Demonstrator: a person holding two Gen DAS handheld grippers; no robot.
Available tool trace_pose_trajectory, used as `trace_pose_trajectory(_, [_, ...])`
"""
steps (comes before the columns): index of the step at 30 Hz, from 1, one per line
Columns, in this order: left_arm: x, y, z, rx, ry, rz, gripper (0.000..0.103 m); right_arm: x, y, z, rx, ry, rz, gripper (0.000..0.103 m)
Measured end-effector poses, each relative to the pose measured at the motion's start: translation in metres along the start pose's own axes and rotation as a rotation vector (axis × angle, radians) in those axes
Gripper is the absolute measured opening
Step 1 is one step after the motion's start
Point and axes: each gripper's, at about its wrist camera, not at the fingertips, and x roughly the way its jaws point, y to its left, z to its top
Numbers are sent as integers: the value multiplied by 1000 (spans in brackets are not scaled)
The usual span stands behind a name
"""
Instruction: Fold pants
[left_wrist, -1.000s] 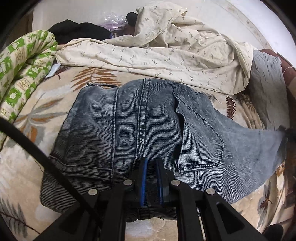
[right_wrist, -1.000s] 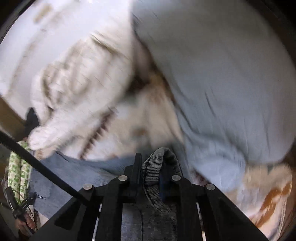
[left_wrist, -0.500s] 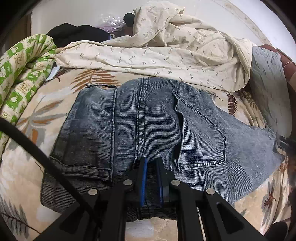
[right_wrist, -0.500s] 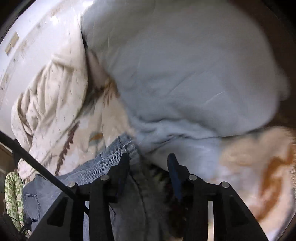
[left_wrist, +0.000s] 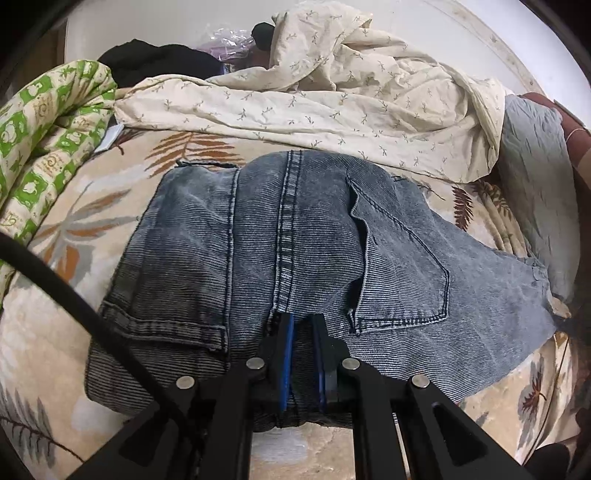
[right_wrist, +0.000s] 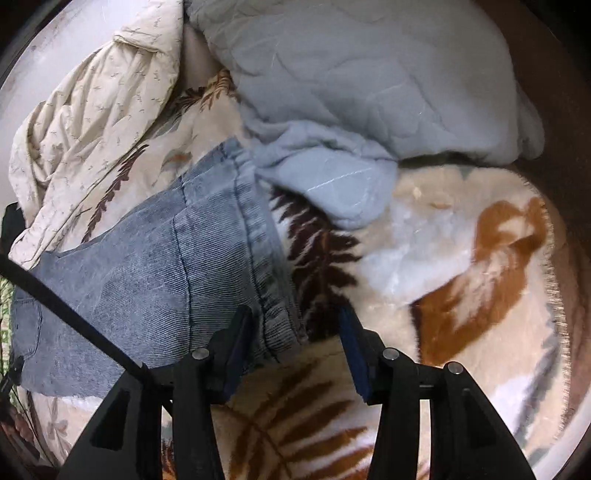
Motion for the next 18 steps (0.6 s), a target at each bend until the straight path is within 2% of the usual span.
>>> trace_pose_trajectory(2, [0, -1, 0, 6, 0, 3, 12, -15, 9, 10, -16, -57, -23, 49])
trace_pose_trajectory(4, [0, -2, 0, 15, -2, 9, 12, -34, 27, 22, -55, -136, 58, 49])
trace_pose_trajectory(5, [0, -3, 0, 18, -2, 12, 12, -38, 35, 26, -69, -148, 97, 50])
trace_pose_trajectory(10, [-2, -7, 1, 28, -14, 22, 12, -18, 104, 48, -148, -83, 287, 50])
trace_pose_trajectory(14, [-3, -7, 2, 32, -22, 31, 12, 14, 169, 39, -267, -16, 277, 50])
trace_pose_trajectory(18, [-1, -4, 1, 35, -17, 34, 12, 36, 215, 16, -388, 8, 195, 50])
